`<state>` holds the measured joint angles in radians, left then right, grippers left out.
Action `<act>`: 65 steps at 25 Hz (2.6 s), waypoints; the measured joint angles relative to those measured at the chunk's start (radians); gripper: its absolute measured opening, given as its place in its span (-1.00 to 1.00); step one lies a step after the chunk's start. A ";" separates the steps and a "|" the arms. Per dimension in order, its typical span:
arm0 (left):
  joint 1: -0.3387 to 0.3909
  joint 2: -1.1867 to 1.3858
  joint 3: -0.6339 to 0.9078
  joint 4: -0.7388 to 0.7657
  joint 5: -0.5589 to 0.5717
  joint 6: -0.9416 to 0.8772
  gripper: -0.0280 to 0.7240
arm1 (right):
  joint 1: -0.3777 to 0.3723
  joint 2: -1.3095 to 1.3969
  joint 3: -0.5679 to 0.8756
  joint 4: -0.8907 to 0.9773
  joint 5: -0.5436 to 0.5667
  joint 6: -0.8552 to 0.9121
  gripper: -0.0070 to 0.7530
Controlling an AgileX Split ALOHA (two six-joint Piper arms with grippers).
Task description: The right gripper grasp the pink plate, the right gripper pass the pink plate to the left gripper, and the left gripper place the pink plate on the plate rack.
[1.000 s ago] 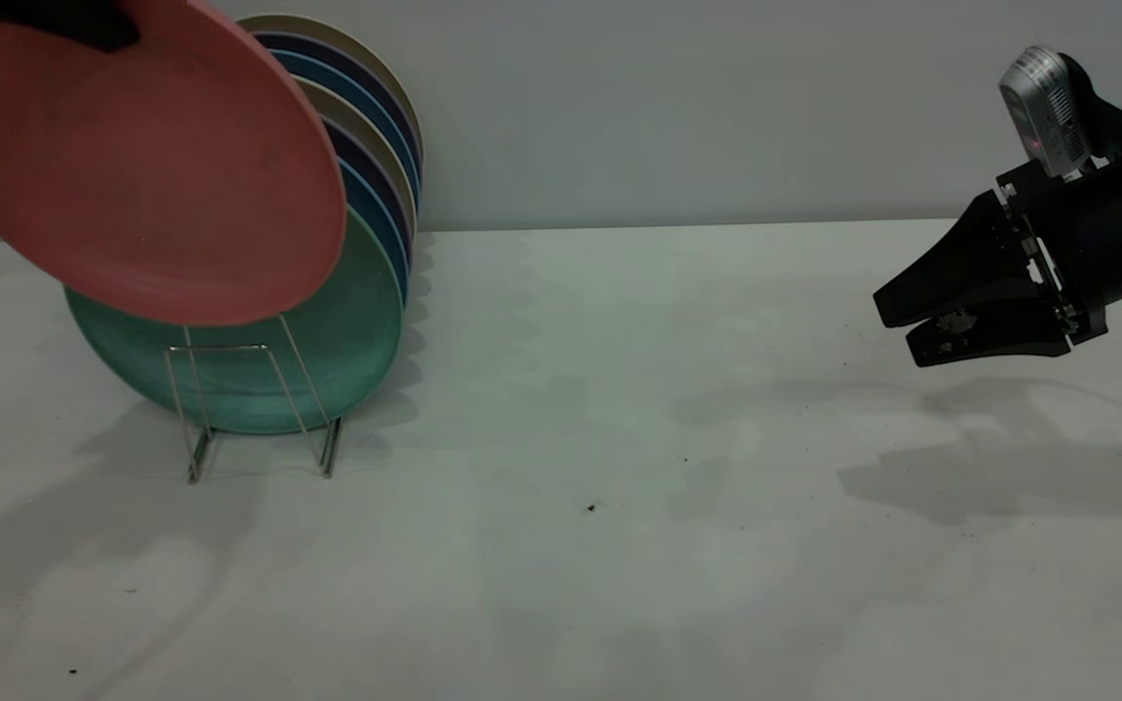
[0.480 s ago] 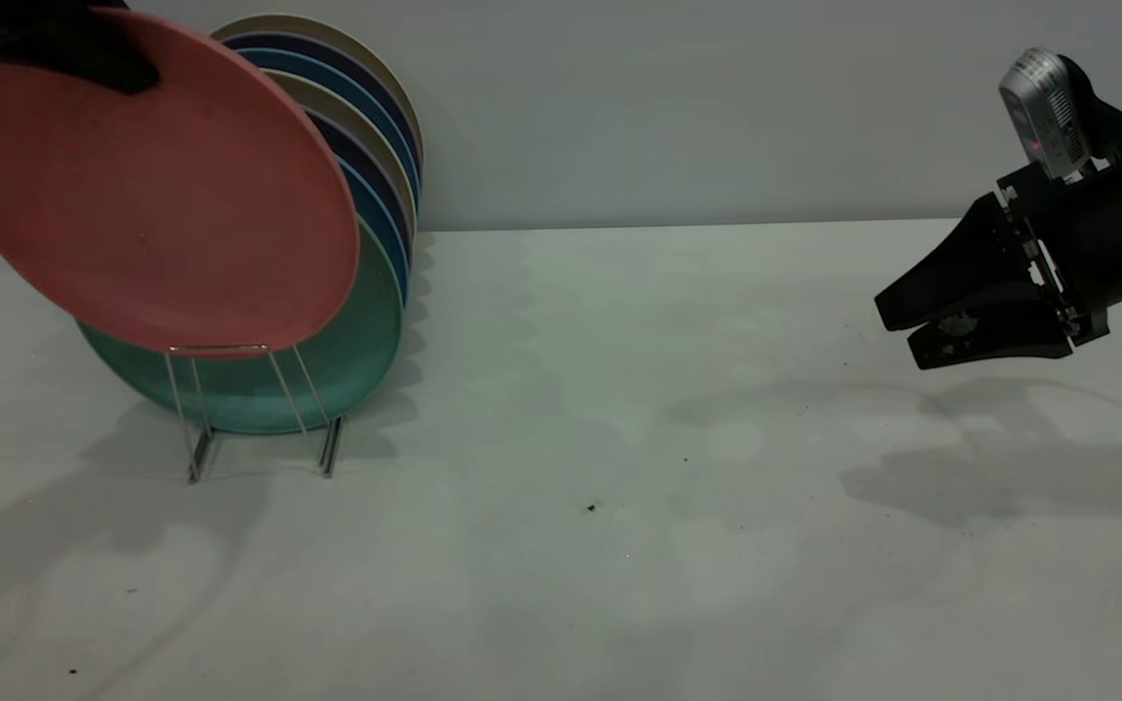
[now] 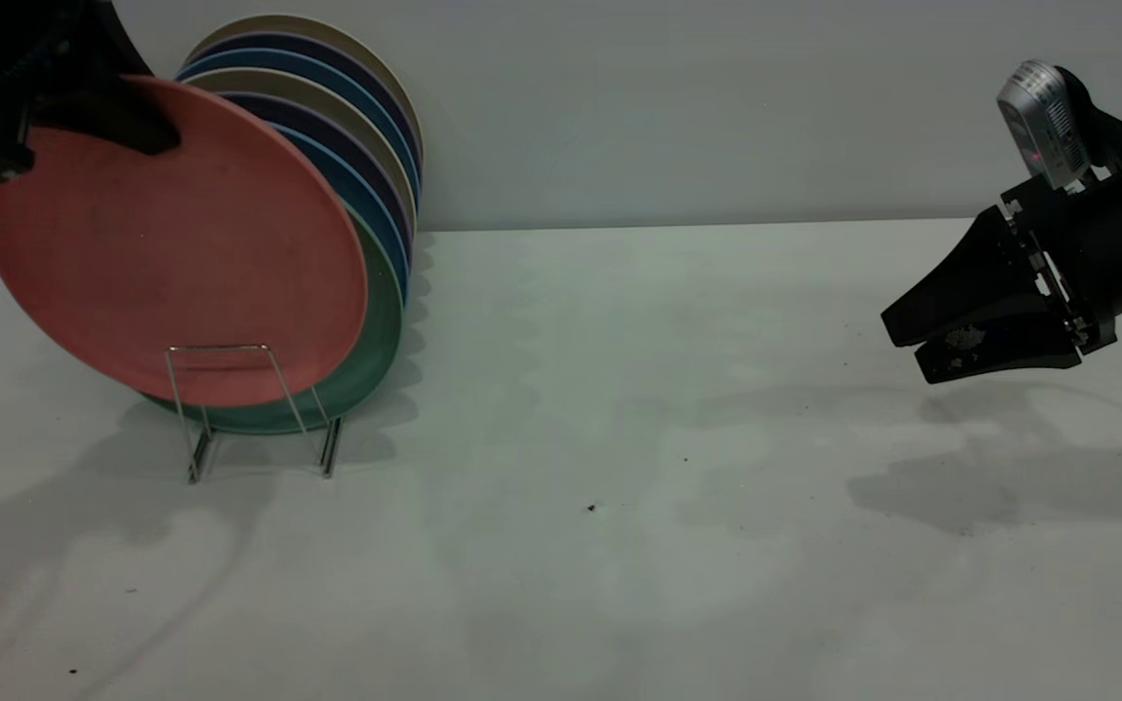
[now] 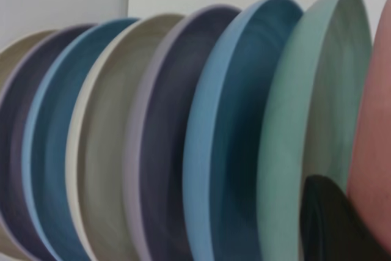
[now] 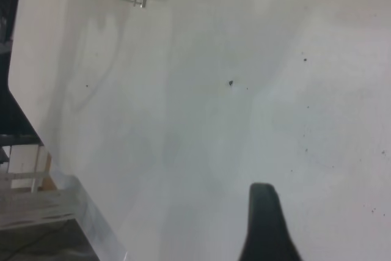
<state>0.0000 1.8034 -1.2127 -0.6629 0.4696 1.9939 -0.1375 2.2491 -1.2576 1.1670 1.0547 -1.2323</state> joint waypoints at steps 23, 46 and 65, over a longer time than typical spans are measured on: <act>0.000 0.067 0.000 -0.006 -0.034 -0.002 0.36 | 0.000 0.000 0.000 -0.002 -0.001 0.024 0.41; 0.056 -0.363 0.000 0.273 0.331 -1.606 0.58 | 0.027 -0.032 -0.001 -0.330 -0.081 0.332 0.41; 0.058 -0.722 0.356 0.684 0.503 -1.956 0.57 | 0.332 -0.688 0.133 -1.237 0.142 1.278 0.41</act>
<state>0.0579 1.0815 -0.8564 0.0208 0.9729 0.0379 0.1941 1.5614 -1.1243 -0.0701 1.1968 0.0452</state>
